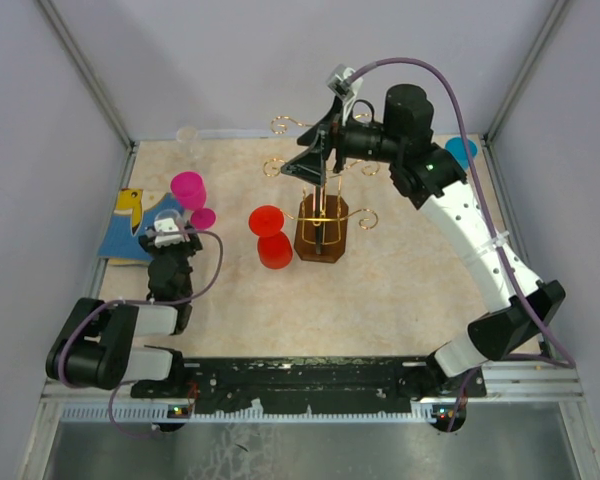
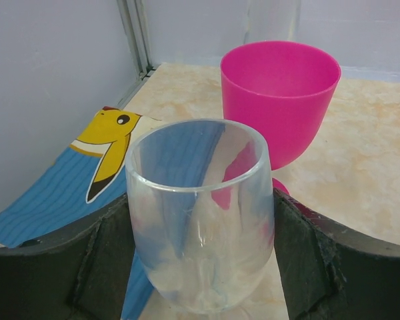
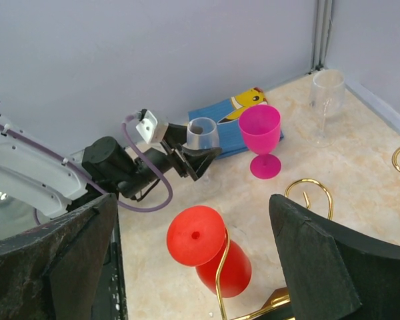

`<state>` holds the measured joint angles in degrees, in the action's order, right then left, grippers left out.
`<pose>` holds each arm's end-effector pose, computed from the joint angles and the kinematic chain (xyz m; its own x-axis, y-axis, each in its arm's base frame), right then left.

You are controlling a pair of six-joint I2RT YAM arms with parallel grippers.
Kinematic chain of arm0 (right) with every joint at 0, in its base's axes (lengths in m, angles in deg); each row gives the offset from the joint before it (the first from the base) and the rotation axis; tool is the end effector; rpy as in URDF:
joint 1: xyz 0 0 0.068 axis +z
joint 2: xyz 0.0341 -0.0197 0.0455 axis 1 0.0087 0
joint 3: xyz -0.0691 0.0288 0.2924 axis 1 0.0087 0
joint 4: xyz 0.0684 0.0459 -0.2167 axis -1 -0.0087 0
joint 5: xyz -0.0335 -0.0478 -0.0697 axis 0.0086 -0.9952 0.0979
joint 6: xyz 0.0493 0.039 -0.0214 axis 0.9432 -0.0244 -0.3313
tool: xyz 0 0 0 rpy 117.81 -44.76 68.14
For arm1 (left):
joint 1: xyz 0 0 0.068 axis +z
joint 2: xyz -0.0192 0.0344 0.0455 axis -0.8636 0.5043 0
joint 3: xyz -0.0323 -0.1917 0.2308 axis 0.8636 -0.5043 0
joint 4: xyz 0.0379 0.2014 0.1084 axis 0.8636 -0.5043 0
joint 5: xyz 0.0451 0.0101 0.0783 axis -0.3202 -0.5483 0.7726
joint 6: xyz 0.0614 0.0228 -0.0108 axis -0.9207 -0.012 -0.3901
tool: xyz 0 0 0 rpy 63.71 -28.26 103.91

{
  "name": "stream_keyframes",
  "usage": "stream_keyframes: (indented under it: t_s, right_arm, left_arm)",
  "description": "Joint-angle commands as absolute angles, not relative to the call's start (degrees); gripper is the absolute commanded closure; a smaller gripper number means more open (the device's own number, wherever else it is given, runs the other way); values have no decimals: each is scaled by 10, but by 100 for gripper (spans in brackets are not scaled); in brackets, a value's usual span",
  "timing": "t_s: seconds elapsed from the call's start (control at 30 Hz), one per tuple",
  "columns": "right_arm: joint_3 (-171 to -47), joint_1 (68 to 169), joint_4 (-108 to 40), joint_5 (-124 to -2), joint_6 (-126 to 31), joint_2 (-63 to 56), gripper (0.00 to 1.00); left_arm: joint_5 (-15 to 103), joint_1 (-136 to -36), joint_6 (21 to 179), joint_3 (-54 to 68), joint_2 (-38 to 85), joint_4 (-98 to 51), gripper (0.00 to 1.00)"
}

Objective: Take the wine glass off the wine glass rack

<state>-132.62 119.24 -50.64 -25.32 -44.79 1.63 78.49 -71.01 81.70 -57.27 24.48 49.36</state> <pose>0.2446 0.1827 0.5067 -0.2183 0.0083 -0.9758 -0.9412 0.2623 0.2128 0.2060 -0.0172 0.2382 0.0911 0.0818 -0.9925 -0.2689 0.9616 0.0546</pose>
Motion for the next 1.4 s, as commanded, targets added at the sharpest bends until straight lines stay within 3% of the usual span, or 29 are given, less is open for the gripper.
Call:
stream_keyframes:
  t_s: [0.0,0.47,0.73,1.0,1.2,1.27,1.37]
  right_arm:
    - [-1326,1186,-469,-240,-438,-11,4]
    - [-1322,1182,-460,-229,-430,-11,4]
    - [-1325,1182,-457,-225,-410,-2,5]
    - [-1348,1183,-513,-216,-352,42,27]
    - [-1290,1205,-560,-306,-354,14,36]
    - [-1261,1207,-555,-320,-340,1,44]
    - [-1213,1211,-532,-322,-331,-25,47]
  left_arm:
    - [811,-726,809,-582,237,540,18]
    - [889,-782,841,-579,125,413,11]
    - [950,-791,930,-505,-19,110,12]
    - [968,-791,1101,-365,-87,-233,14]
    - [934,-791,1185,-264,-101,-411,21]
    - [917,-791,1190,-234,-110,-442,27]
    - [881,-791,1186,-201,-130,-455,41]
